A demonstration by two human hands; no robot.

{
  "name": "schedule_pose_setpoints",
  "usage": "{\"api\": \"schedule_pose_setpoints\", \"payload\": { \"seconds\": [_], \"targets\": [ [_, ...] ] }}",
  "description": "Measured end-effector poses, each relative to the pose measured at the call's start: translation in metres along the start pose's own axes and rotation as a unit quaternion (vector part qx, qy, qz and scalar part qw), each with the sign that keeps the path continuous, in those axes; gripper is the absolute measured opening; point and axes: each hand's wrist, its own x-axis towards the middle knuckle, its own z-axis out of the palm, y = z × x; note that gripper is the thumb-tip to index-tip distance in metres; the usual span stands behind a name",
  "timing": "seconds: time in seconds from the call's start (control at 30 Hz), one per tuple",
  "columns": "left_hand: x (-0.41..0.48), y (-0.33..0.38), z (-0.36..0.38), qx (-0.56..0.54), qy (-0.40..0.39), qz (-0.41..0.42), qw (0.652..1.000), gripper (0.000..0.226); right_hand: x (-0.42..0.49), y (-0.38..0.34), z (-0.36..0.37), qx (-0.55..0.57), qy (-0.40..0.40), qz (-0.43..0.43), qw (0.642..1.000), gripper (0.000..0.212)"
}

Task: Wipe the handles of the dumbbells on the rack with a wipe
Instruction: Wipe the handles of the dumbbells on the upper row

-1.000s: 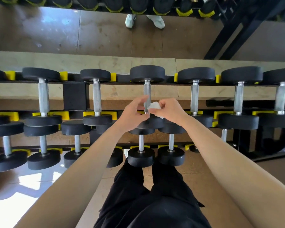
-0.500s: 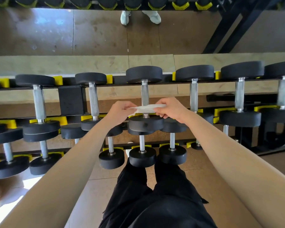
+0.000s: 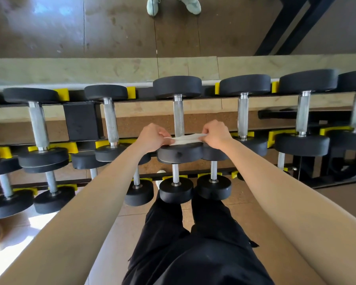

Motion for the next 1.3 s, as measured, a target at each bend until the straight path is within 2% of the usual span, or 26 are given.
{"api": "schedule_pose_setpoints", "payload": {
  "seconds": [0.07,0.2,0.27,0.37,0.4,0.6,0.67,0.77,0.83,0.97,1.13,1.2,1.3],
  "targets": [
    [0.005,-0.006,-0.002,0.036,0.017,-0.018,0.999,0.022,0.001,-0.009,0.001,-0.003,-0.025,-0.022,0.999,0.011],
    [0.01,-0.026,-0.007,0.088,0.099,-0.075,0.988,0.025,-0.001,-0.034,0.001,0.036,-0.095,-0.098,0.99,0.013],
    [0.01,-0.024,-0.006,0.078,0.087,-0.06,0.991,0.025,0.001,-0.029,-0.004,0.051,-0.091,-0.088,0.991,0.017],
    [0.004,-0.011,-0.005,0.06,0.026,0.005,0.998,0.026,0.007,0.001,-0.01,0.12,-0.07,-0.026,0.99,0.018],
    [0.003,-0.009,-0.006,0.054,0.028,0.015,0.998,0.027,0.007,0.007,-0.01,0.144,-0.066,-0.014,0.987,0.017],
    [0.01,-0.014,-0.014,0.019,0.157,-0.052,0.986,0.028,0.002,-0.02,-0.006,0.204,-0.095,-0.055,0.973,0.022],
    [0.011,-0.008,-0.013,0.0,0.15,-0.03,0.988,0.025,0.007,-0.018,-0.01,0.218,-0.063,-0.029,0.973,0.022],
    [0.012,0.006,-0.008,0.003,0.114,0.018,0.993,0.021,0.016,-0.007,-0.017,0.27,0.022,0.058,0.961,0.022],
    [0.015,0.008,-0.01,-0.014,0.146,0.014,0.989,0.022,0.017,-0.014,-0.017,0.354,0.032,0.101,0.929,0.018],
    [0.019,0.006,-0.013,-0.063,0.198,-0.043,0.977,0.028,0.016,-0.051,-0.009,0.514,0.036,0.176,0.839,0.019],
    [0.018,0.027,-0.004,-0.086,0.169,0.016,0.982,0.021,0.027,-0.037,-0.021,0.676,0.061,0.217,0.701,0.04],
    [0.02,0.027,-0.009,-0.114,0.194,0.006,0.974,0.02,0.03,-0.037,-0.025,0.709,0.066,0.204,0.672,0.045],
    [0.03,0.019,-0.019,-0.192,0.244,-0.073,0.948,0.019,0.03,-0.056,-0.026,0.736,0.053,0.164,0.654,0.046]
  ]
}}
